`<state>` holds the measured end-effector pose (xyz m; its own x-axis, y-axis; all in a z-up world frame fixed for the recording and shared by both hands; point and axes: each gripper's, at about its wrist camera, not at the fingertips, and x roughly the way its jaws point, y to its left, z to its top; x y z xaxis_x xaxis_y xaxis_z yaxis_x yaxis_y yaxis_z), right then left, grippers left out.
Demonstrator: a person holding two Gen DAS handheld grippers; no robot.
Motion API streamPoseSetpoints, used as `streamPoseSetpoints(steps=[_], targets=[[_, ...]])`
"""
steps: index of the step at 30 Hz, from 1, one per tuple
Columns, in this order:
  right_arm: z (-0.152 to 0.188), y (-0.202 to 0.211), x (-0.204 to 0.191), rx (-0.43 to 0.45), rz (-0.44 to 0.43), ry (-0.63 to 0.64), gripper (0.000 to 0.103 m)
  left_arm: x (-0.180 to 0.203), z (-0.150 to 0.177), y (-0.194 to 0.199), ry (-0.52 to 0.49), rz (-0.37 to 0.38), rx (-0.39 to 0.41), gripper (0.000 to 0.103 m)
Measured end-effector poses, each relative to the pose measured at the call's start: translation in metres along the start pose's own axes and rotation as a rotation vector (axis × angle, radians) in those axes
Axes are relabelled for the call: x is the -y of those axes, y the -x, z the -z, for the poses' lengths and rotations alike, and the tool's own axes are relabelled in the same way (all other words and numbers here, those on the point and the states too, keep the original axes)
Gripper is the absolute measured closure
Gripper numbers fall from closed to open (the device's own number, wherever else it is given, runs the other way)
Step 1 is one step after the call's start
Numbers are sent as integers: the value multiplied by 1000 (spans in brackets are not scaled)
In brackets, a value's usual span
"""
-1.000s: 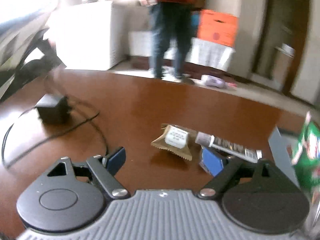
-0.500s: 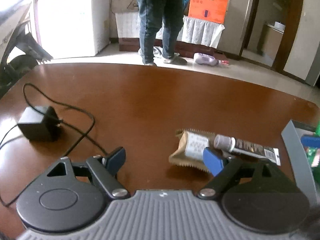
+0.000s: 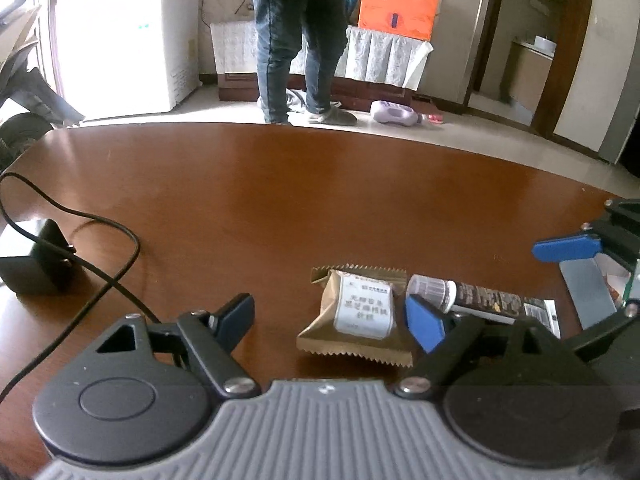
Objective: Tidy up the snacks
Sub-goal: 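Move both tools over the brown biscuit packet and dark sauce tube, then grasp the brown biscuit packet with the left tool while the right tool grasps the sauce tube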
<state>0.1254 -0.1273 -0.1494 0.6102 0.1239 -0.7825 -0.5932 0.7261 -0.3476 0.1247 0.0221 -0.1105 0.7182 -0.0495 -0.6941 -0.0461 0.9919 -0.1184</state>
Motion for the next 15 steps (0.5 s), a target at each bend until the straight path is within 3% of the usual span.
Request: streamPoseSetpoints(steps=[6,15], targets=[[-3,1,2,8,-40,-27,32,1,0,-3,12,31,0,27],[0,7,11,22,-86,-89,37,2,1,-5,17,37,-6,29]])
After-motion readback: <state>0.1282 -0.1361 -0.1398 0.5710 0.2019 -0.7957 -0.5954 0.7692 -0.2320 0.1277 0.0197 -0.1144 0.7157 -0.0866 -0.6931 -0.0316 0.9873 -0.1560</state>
